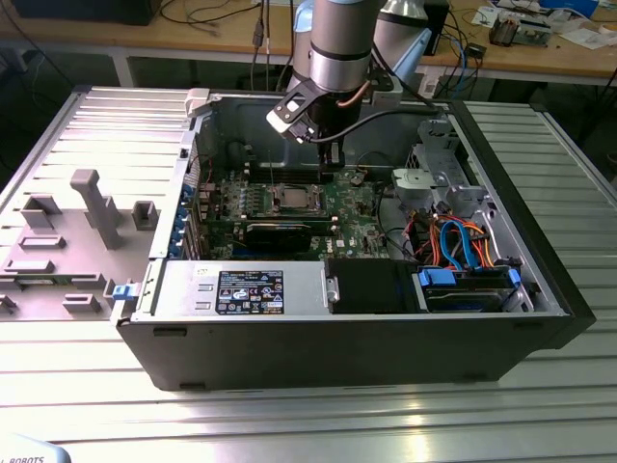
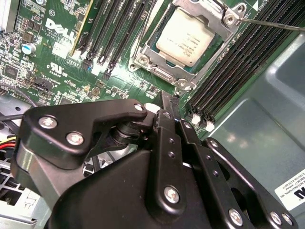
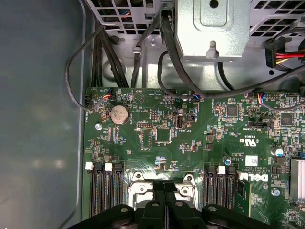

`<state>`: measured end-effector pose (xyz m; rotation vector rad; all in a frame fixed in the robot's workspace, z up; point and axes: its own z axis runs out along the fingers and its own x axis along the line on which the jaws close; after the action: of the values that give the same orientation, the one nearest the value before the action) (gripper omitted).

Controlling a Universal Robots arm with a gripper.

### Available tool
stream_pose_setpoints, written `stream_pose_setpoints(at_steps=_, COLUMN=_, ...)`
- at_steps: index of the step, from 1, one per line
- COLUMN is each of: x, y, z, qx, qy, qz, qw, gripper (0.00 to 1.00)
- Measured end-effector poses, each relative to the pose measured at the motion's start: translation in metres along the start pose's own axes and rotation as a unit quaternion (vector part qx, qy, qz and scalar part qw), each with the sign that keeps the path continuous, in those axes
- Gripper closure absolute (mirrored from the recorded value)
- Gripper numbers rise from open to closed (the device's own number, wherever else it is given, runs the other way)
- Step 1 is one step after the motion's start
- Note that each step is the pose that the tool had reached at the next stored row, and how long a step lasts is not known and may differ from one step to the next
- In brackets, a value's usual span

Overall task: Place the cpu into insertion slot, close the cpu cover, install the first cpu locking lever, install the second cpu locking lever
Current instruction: 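Close the cpu cover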

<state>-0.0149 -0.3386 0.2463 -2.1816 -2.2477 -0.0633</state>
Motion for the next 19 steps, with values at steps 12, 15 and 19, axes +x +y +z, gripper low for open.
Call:
stream_pose_setpoints(at_steps=12, x=0.0000, y=-0.0021, z=0.0001, qx=0.0000, qy=0.0000, qz=0.000, qw=1.00000, gripper=0.89)
stream_pose_setpoints(at_steps=15, x=-0.0003, y=-0.0050, z=0.0005, qx=0.0000, qy=0.0001, qz=0.000, qw=1.00000, gripper=0.89)
stream_pose_setpoints(at_steps=19, x=-0.0007, y=-0.0108, z=0.0014, qx=0.0000, qy=0.0002, qz=0.000, qw=1.00000, gripper=0.89)
